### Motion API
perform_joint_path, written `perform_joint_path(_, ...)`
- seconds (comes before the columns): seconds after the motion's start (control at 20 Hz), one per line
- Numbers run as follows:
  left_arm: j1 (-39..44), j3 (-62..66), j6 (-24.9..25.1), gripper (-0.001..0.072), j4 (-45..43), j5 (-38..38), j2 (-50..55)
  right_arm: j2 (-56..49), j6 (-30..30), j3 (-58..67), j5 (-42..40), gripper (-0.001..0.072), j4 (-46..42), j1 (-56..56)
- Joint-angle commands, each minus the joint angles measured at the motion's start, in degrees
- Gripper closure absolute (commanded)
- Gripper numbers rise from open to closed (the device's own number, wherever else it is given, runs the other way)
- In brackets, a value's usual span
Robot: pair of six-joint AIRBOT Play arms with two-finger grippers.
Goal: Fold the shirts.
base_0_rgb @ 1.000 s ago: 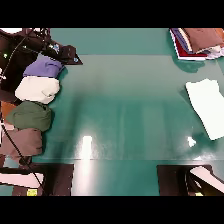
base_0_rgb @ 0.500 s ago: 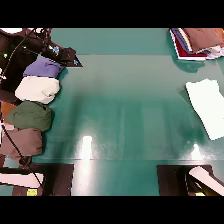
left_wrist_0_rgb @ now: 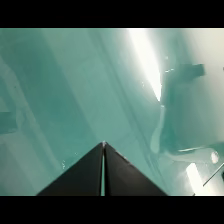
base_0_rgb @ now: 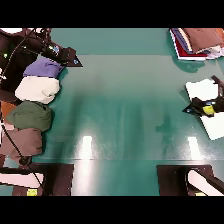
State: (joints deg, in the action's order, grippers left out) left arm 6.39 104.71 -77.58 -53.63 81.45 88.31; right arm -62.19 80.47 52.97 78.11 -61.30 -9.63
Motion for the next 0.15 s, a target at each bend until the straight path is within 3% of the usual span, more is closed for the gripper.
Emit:
perform_joint_path(0.0,0.0,0.0,0.0,0.0683,0.0,0.0,0.0,0.0,0.0,0.0,0.0,0.0693,0.1,7.1)
perform_joint_path(0.1,0.0,0.0,0.0,0.0683,0.0,0.0,0.0,0.0,0.1,0.0,0.1,0.0693,0.2,8.4)
